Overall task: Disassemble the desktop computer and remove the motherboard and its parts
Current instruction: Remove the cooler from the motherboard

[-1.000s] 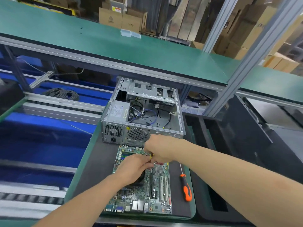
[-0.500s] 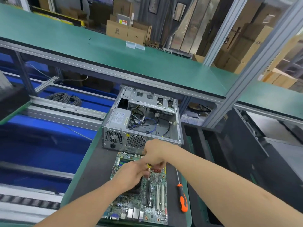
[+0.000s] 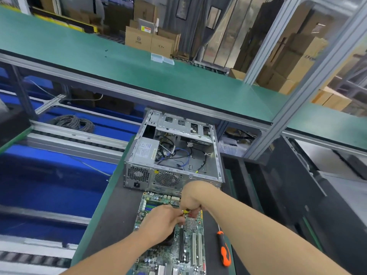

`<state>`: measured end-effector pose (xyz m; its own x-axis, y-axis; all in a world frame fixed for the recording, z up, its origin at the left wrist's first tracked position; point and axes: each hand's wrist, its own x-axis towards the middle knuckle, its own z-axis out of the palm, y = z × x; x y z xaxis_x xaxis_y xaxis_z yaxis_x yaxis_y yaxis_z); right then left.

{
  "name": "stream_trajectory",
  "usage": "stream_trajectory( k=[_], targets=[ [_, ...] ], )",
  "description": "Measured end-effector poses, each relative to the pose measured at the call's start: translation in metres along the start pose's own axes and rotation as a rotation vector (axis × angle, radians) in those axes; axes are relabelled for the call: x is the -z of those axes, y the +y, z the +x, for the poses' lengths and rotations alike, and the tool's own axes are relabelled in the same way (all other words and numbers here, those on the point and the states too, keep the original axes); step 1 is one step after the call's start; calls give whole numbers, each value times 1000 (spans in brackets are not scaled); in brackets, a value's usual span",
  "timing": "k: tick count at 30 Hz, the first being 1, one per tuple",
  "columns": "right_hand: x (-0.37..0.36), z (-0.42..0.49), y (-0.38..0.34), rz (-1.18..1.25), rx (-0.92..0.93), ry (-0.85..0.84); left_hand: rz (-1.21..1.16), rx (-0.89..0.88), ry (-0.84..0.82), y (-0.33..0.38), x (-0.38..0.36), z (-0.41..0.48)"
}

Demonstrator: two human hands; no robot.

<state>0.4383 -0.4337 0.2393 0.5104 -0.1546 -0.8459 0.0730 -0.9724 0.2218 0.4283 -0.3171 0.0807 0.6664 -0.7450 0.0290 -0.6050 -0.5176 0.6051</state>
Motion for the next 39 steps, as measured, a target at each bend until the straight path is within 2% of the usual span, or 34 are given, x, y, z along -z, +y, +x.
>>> stream_trajectory(
  k=[3, 7, 12, 17, 19, 22, 24, 25, 27, 29, 31, 34, 37, 39],
  targets=[
    [-1, -4, -9, -96, -11, 221, 21, -5, -1, 0, 0, 2],
    [-4, -8, -26, -108, 13, 393, 30, 16, -10, 0, -2, 4],
    [-6, -21, -14, -407, 193, 447, 89, -5, 2, 0, -3, 5],
    [-15, -21, -8, -802, 405, 525, 44, 18, 16, -4, -7, 3],
    [-18, -16, -6, -829, 452, 571, 33, 21, 10, -7, -8, 3],
    [-21, -11, 3, -571, 384, 585, 6, 28, -10, -7, -9, 3],
    [-17, -12, 8, -247, 189, 520, -53, 45, -5, -6, -10, 3],
    [-12, -11, 11, -33, 76, 444, -73, 55, 0, -5, -9, 3],
    [-2, -7, 14, 342, -113, 175, -91, 52, 13, -5, -8, 3],
    [2, -2, 13, 513, -196, -63, -63, 27, 21, -4, -7, 3],
    [-2, 6, 10, 583, -206, -167, -14, 4, 23, -3, -5, 3],
    [-5, 16, 11, 648, -236, -227, 3, -12, 41, -1, -5, 4],
    [-5, 16, 14, 584, -206, -192, 12, -20, 35, 0, -6, 3],
    [-5, 10, 12, 441, -138, -123, 9, -18, 28, -1, -8, 3]
  ],
)
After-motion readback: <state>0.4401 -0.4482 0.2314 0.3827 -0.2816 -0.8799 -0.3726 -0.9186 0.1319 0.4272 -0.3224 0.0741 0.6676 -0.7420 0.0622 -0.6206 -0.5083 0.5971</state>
